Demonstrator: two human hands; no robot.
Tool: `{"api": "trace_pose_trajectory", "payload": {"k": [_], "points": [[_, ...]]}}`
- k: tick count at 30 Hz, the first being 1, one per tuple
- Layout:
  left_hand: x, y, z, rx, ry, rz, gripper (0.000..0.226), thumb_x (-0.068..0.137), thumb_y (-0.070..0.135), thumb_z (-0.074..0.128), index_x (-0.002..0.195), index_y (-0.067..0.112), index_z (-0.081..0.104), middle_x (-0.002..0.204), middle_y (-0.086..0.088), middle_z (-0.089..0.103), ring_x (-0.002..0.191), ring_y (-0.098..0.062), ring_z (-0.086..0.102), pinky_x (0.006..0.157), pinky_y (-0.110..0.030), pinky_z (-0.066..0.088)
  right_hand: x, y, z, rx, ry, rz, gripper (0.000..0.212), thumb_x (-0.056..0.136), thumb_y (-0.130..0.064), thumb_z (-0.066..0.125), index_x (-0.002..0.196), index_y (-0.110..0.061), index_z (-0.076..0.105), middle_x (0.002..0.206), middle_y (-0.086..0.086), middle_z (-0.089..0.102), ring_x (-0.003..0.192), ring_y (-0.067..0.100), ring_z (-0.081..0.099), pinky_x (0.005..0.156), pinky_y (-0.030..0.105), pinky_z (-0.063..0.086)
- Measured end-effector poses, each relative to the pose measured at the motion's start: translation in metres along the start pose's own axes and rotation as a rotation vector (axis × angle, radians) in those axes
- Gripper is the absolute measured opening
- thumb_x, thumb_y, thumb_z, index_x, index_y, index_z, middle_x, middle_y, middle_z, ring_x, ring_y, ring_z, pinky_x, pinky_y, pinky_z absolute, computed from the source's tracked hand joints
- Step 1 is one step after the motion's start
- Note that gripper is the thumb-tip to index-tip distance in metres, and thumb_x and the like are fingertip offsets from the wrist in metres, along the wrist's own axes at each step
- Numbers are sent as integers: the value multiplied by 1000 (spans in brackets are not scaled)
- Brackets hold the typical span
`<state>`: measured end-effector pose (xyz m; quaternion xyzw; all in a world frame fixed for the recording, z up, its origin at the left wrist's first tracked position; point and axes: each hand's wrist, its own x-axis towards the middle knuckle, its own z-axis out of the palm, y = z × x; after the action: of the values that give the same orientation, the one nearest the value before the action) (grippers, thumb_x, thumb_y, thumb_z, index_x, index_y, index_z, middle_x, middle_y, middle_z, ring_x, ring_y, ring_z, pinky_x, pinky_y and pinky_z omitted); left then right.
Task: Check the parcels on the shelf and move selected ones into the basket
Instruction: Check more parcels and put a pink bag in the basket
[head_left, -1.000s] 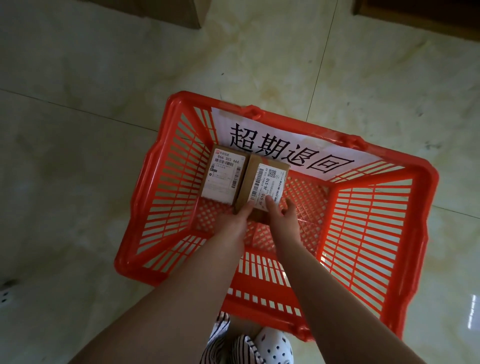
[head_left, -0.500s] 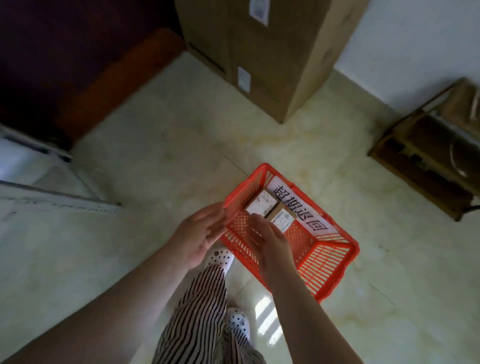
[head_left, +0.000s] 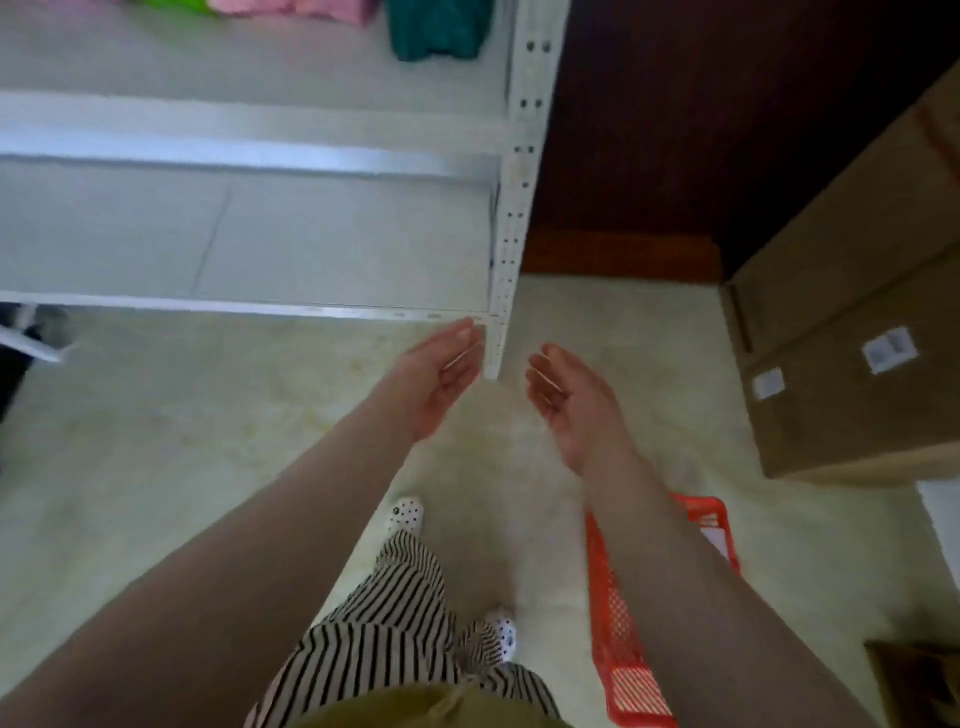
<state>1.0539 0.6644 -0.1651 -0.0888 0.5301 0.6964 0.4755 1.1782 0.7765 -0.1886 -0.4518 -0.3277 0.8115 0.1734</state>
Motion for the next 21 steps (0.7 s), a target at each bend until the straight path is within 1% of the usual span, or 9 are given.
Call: {"api": "trace_pose_trajectory", "payload": {"k": [3,5,8,9,11,14,18,21], "points": [[-20,50,-56,-116,71,88,24,95,11,55,118,19,59,100,5,68,96,-8,63,88,-21,51,-2,12,86,-121,-117,27,8,94,-20,63,99,-15,68,90,1,71,74,10,65,67,19,54],[-28,76,-93,-175,95,122,27,95,11,55,121,18,58,101,5,67,97,-8,62,91,-21,48,-2,27,137,-179,-171,43,10,94,-19,63,101,-15,68,91,1,71,74,10,65,68,19,55],[-34,118,-150,-248,127,155,29,95,13,56,123,18,58,102,6,67,100,-9,61,87,-21,49,-2,50,213,-235,-246,61,19,94,-19,64,111,-11,67,95,3,72,83,14,66,79,23,56],[-35,134,-170,-269,139,165,28,95,13,57,122,19,59,102,6,68,100,-8,61,85,-21,49,-3,59,240,-257,-268,64,21,94,-20,64,112,-11,66,96,3,72,85,15,67,81,24,55],[-36,170,-213,-288,164,188,25,94,13,58,118,19,61,101,6,68,100,-9,62,83,-21,50,-2,76,294,-289,-291,64,22,93,-23,65,112,-11,66,97,3,72,88,15,68,81,24,55],[-38,234,-271,-304,190,240,21,93,13,60,112,18,64,98,6,70,97,-8,64,80,-20,51,3,99,379,-311,-330,70,19,91,-26,68,103,-12,68,96,3,74,88,16,69,77,25,55],[-46,307,-337,-304,243,291,25,92,13,61,117,16,64,94,6,70,93,-7,65,80,-19,52,2,124,481,-358,-358,80,14,91,-26,69,97,-13,67,93,3,71,83,17,67,76,25,55],[-42,347,-373,-325,261,308,26,91,12,63,116,16,65,93,5,71,90,-7,66,78,-19,53,5,133,539,-371,-349,58,11,91,-24,68,96,-14,67,91,4,69,79,17,65,76,24,56]]}}
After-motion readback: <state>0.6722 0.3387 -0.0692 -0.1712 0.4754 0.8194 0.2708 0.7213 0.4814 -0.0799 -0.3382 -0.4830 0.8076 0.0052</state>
